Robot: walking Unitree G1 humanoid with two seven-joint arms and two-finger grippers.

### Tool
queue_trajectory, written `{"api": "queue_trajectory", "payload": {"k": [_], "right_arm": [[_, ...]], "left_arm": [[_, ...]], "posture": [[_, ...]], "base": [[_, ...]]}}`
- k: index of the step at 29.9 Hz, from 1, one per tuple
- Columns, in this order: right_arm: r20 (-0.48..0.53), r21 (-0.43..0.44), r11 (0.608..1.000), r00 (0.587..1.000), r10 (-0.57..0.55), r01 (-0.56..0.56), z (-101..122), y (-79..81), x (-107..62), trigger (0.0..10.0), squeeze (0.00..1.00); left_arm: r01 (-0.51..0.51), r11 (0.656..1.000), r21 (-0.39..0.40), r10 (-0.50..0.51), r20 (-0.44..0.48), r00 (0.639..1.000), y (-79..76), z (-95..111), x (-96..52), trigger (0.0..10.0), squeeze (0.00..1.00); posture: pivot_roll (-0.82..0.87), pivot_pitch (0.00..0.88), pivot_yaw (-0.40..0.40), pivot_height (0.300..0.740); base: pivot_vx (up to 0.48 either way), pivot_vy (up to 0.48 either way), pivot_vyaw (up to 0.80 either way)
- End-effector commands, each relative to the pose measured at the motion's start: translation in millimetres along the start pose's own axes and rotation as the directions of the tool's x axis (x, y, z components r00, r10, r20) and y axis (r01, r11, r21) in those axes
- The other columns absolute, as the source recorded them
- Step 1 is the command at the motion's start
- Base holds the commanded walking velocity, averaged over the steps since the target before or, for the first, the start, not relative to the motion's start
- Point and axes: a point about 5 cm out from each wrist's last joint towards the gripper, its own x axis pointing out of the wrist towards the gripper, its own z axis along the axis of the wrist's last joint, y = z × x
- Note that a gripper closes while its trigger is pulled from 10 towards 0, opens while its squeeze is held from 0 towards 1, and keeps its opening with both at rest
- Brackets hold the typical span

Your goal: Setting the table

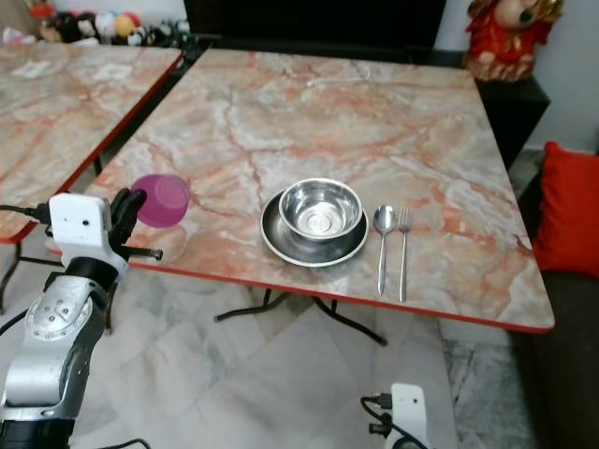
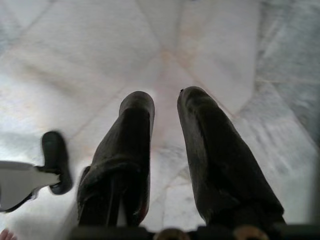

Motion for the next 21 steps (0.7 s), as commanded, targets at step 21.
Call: {"api": "queue_trajectory", "payload": {"k": [21], "right_arm": [[-0.018,-0.015,1.000,1.000,0.006,-0.006,-3.5,-1.2,-0.6,10.0,0.00]], "left_arm": [[-0.004,1.000,-0.026,0.004,-0.005,1.000,6.9,0.6,-1.5,10.0,0.00]], "posture": [[0.04,0.069,0.010,0.740]], "base": [[0.000,-0.114,0.00]]}}
